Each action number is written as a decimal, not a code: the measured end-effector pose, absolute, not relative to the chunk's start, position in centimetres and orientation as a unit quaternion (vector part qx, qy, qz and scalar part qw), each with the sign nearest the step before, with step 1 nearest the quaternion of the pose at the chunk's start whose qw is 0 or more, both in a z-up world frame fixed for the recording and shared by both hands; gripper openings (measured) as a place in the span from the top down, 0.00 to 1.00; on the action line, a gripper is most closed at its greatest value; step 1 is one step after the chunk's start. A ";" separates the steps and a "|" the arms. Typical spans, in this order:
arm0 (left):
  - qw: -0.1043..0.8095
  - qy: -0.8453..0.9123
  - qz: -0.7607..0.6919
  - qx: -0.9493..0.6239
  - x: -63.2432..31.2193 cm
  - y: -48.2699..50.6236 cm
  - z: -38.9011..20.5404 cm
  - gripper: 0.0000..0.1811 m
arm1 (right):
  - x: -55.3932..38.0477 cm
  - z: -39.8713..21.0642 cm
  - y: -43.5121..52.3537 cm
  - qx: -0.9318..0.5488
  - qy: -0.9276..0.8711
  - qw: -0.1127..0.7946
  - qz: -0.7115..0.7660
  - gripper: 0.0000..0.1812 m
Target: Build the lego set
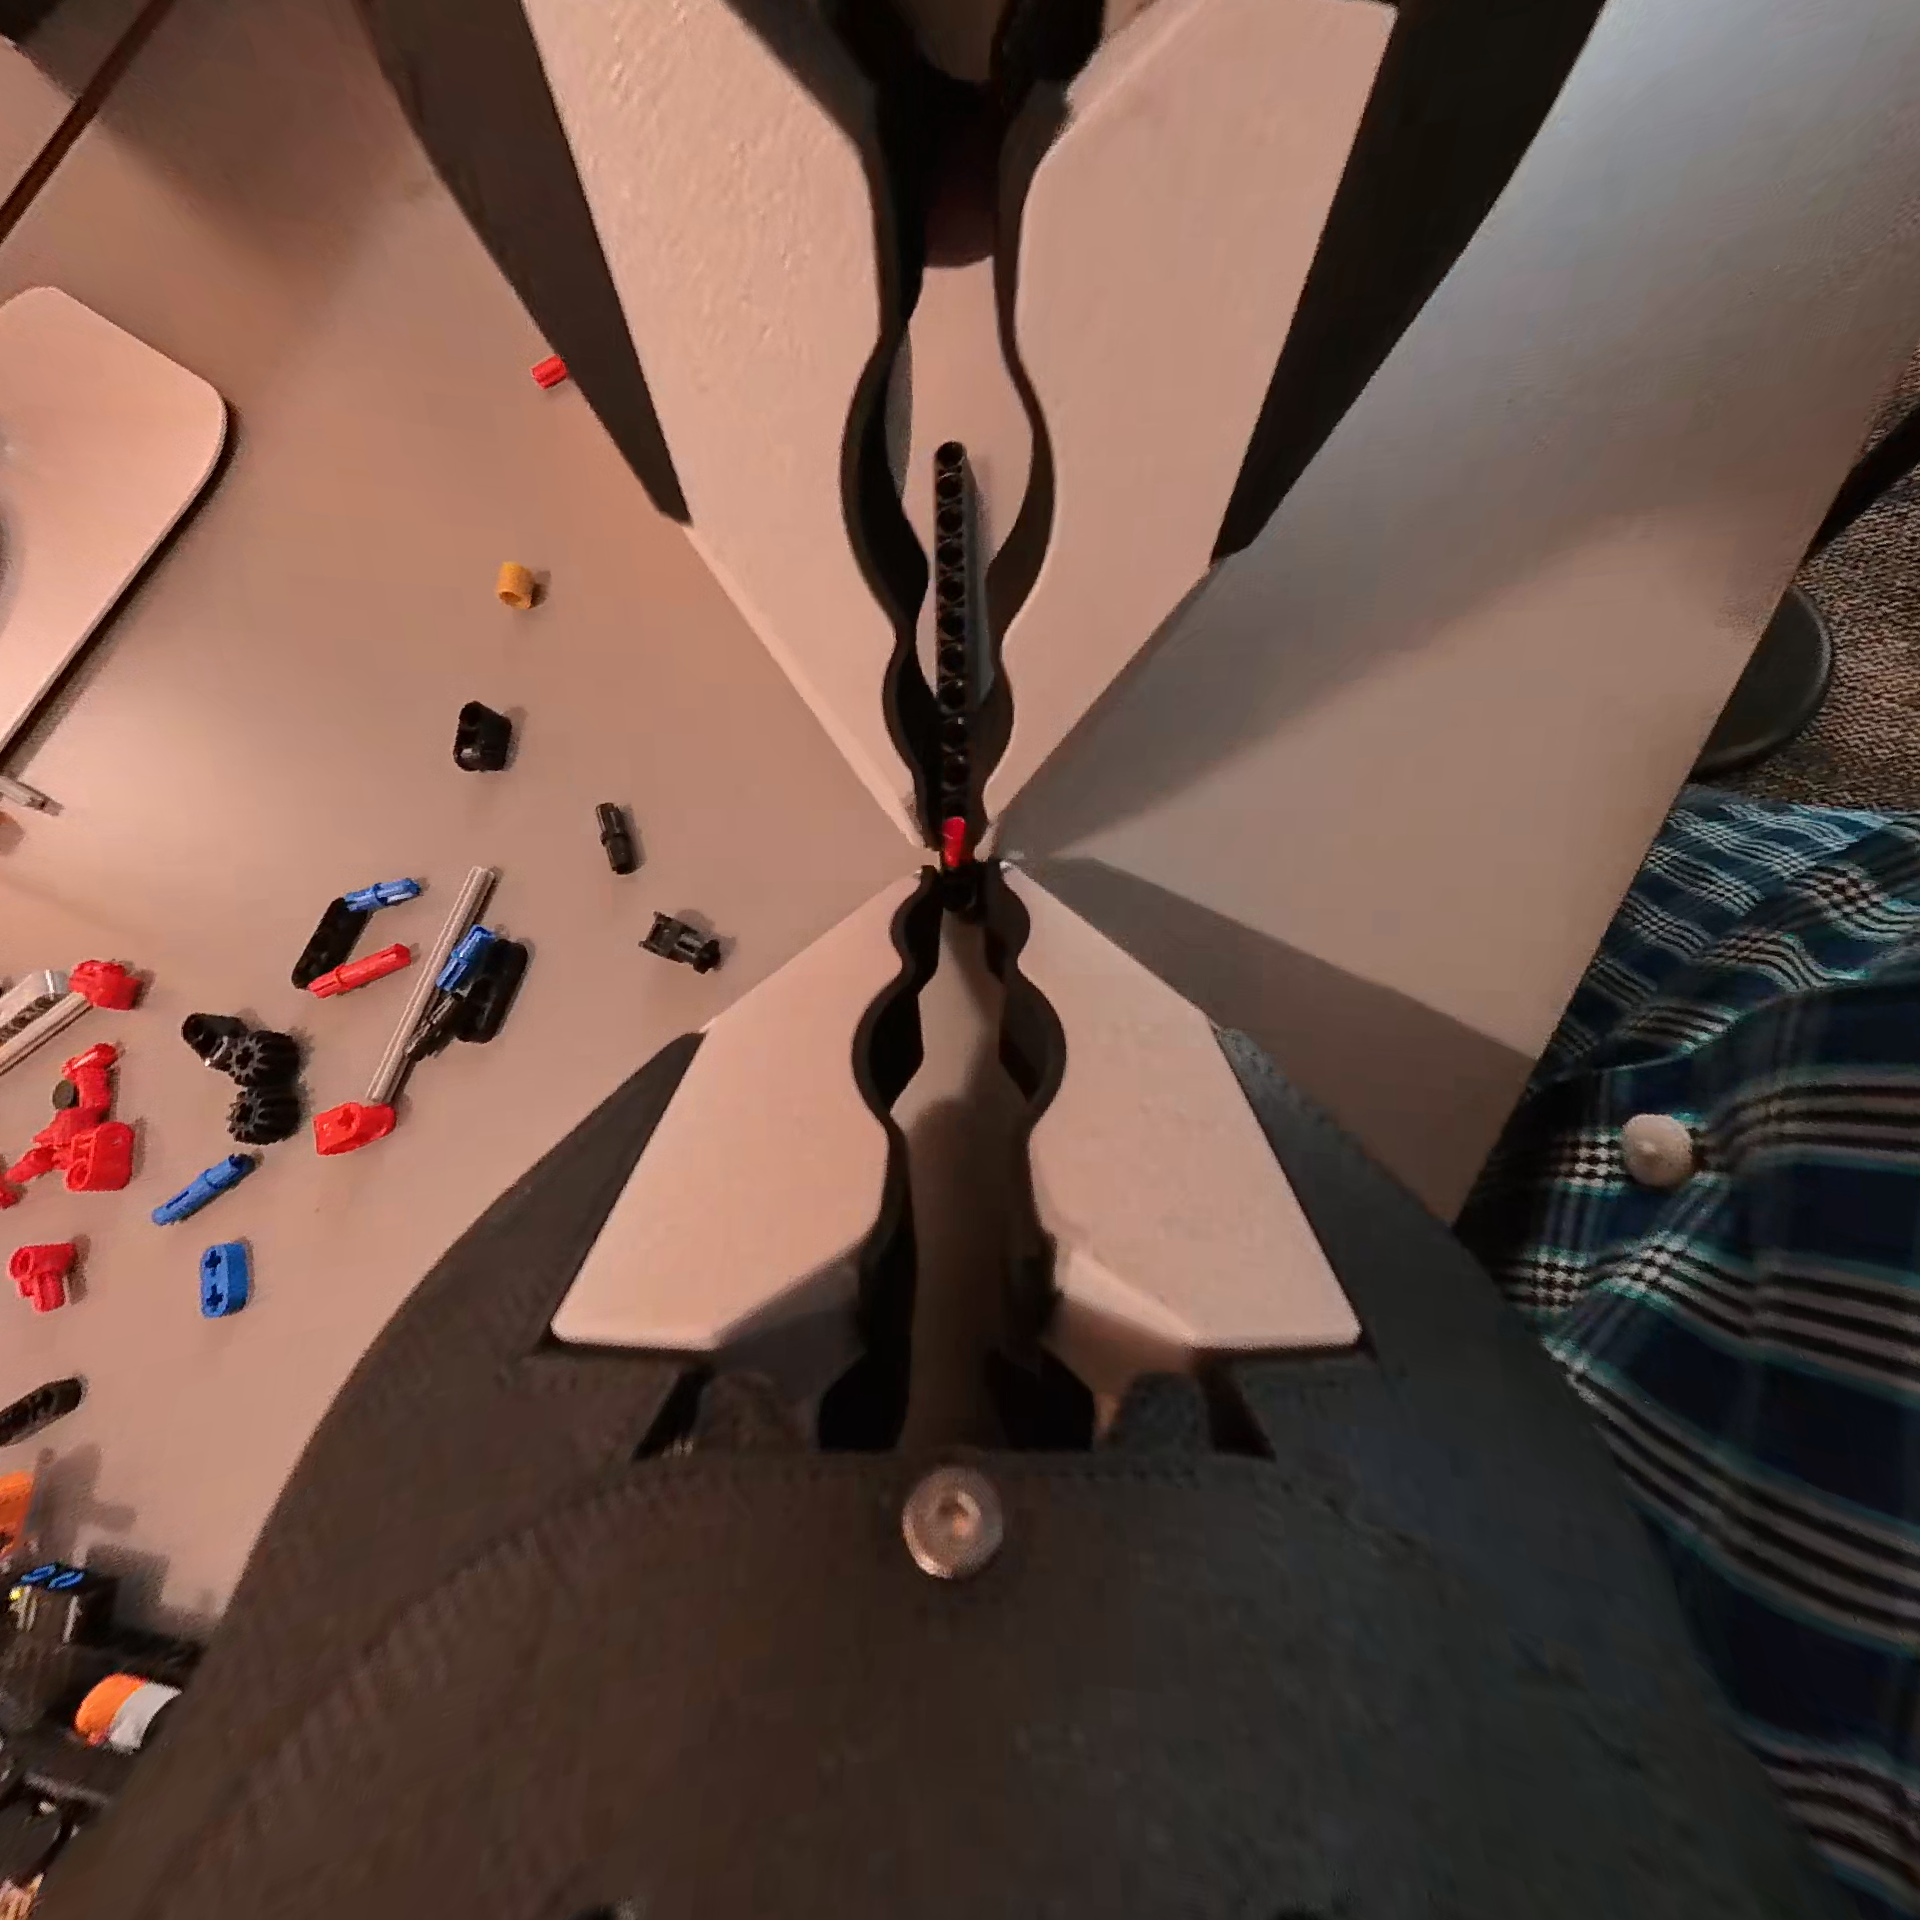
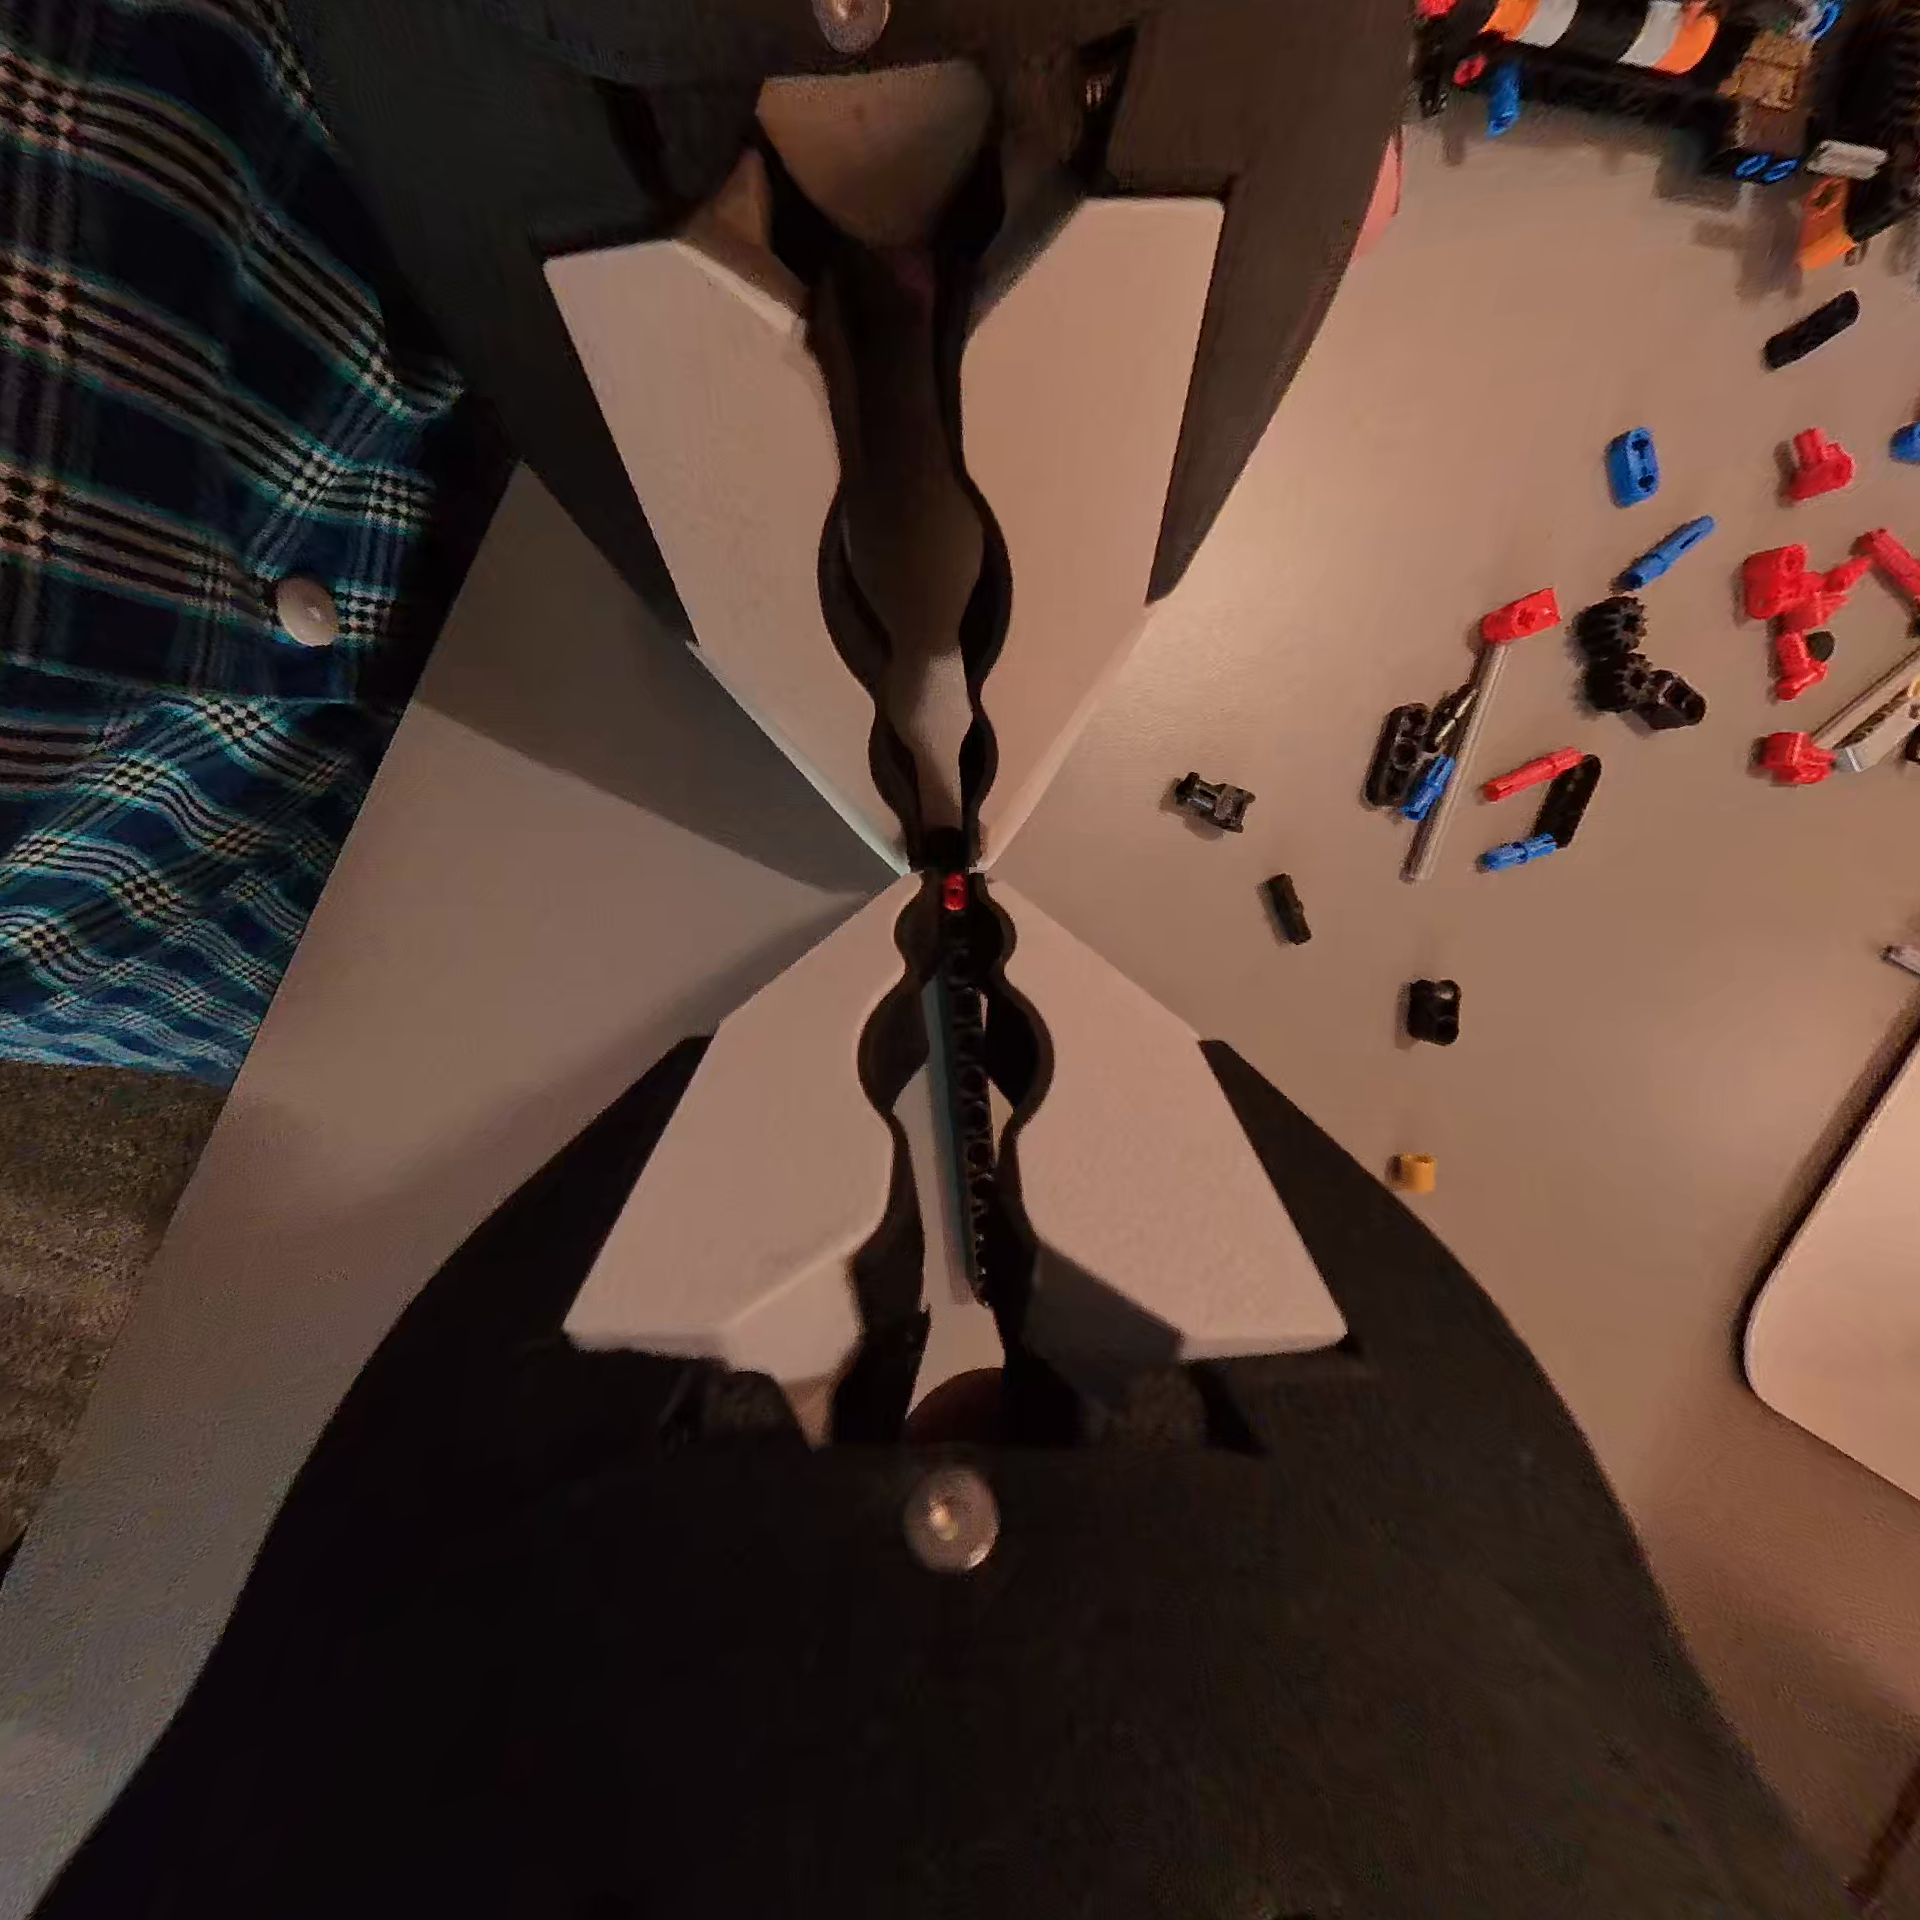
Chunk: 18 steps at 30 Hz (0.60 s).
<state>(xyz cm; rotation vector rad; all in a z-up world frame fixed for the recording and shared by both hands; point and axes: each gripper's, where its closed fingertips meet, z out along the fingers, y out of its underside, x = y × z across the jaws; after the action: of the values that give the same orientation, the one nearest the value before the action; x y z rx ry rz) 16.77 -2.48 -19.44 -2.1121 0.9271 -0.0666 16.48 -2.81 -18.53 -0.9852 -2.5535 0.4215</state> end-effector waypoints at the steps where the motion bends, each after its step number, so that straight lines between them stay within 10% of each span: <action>1: 0.405 0.367 -0.027 -0.837 16.8 -2.5 -19.4 0.96 | 16.5 -18.5 -2.8 -0.350 -0.907 0.178 0.150 0.99; 18: 0.404 0.368 -0.030 -0.837 16.8 -2.5 -19.5 0.97 | 16.5 -18.9 -2.9 -0.376 -0.903 0.111 0.174 1.00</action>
<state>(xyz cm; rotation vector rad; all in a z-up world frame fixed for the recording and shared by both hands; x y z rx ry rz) 16.80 -2.49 -19.47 -2.1130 0.9300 -0.0755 16.47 -2.88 -18.89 -1.1057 -2.6524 0.5106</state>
